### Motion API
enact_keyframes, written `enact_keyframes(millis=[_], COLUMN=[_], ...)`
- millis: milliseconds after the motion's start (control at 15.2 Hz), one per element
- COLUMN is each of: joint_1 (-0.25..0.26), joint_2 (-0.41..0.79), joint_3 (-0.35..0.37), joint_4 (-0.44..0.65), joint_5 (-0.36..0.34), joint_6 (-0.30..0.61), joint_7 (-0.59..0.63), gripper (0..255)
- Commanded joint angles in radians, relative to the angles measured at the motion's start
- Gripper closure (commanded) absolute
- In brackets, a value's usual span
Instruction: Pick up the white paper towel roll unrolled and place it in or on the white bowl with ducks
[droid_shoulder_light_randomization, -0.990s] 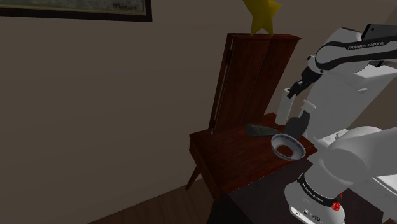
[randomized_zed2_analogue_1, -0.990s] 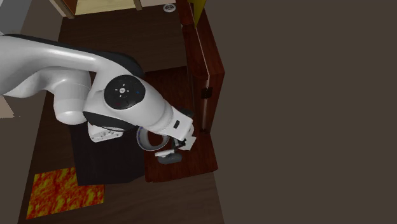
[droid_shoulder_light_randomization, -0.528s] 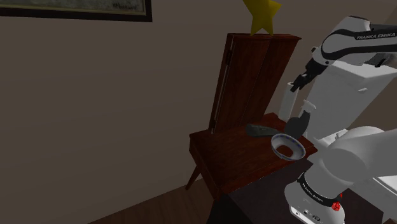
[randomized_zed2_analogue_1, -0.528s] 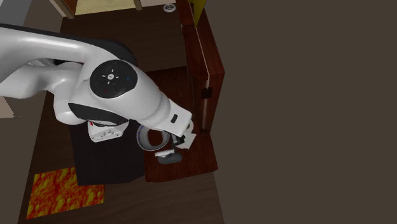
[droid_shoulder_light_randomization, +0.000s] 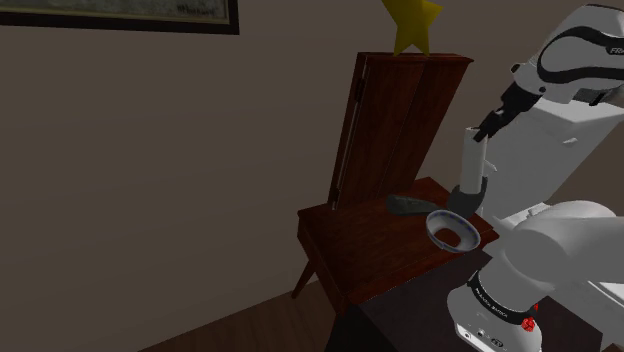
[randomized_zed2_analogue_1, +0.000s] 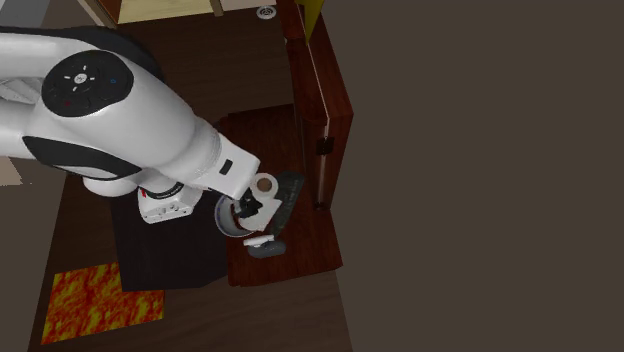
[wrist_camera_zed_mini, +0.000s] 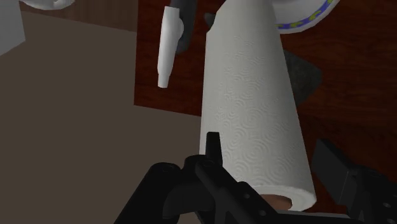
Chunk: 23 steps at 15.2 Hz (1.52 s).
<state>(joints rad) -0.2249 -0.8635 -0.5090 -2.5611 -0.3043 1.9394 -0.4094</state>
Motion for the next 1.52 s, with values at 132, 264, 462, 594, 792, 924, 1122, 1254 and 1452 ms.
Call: enact_keyframes(millis=[132, 264, 462, 594, 792, 924, 1122, 1254, 1452], joint_1=[-0.054, -0.077, -0.106, -0.121, -0.130, -0.136, -0.147, -0.154, -0.166], joint_2=[-0.164, -0.238, -0.342, -0.400, -0.421, -0.435, -0.454, -0.466, -0.483], joint_3=[0.069, 0.101, 0.145, 0.171, 0.160, 0.151, 0.138, 0.128, 0.112], joint_4=[-0.034, -0.040, -0.037, -0.028, -0.076, -0.107, -0.153, -0.183, -0.227], joint_5=[0.008, 0.019, 0.040, 0.055, 0.043, 0.034, 0.021, 0.011, -0.004], joint_6=[-0.141, -0.215, -0.328, -0.398, -0.372, -0.355, -0.329, -0.312, -0.285], joint_7=[0.010, 0.010, 0.009, 0.008, 0.006, 0.005, 0.002, 0.001, -0.002], gripper=[255, 255, 255, 255, 255, 255, 255, 255, 255])
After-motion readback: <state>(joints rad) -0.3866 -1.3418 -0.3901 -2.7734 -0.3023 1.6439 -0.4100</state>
